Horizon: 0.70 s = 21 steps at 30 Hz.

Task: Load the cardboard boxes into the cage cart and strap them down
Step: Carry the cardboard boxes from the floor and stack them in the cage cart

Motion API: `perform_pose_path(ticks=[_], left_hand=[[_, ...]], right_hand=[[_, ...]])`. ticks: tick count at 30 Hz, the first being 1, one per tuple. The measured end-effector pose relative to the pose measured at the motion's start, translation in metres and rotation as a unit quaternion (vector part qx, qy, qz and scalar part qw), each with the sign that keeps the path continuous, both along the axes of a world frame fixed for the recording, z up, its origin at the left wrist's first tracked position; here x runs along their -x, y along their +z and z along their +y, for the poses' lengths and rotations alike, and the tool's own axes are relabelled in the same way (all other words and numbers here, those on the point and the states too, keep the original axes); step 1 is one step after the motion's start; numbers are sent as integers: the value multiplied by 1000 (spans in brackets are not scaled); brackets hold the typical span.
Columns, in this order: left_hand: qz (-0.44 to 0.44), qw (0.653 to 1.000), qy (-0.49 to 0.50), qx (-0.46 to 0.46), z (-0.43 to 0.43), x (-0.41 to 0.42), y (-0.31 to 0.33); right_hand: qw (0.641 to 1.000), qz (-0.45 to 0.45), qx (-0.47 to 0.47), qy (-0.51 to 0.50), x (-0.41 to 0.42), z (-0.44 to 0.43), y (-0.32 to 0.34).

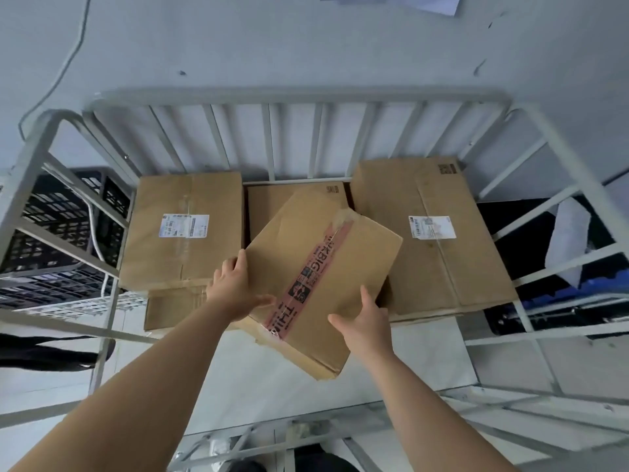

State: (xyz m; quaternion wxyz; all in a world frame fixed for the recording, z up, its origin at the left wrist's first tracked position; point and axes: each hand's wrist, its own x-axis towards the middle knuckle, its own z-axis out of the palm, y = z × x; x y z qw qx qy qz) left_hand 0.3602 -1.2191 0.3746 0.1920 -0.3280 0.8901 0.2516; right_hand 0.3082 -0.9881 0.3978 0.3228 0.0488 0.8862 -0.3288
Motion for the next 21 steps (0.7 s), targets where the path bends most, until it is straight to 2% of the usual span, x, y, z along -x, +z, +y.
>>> perform_pose_path(ticks=[5,8,11,13,16,21], left_hand=[[2,998,48,48,8,-22,-15],[9,984,167,56,34,-31,-10],[22,923,375,-79,69,-37,-11],[20,882,438,-174,89,-42,-12],[36,874,427,-229,107,-45,-12],[95,879,403,-236,98,-47,-15]], right_hand=[[999,1,-15,51,16,-1,-16],[991,48,-64,104,28,-3,-18],[962,148,-142,180,55,-6,-22],[936,186,-186,232,79,-9,-23],[917,180,-220,281,116,-14,-22],[930,114,-196,289,146,-20,-28]])
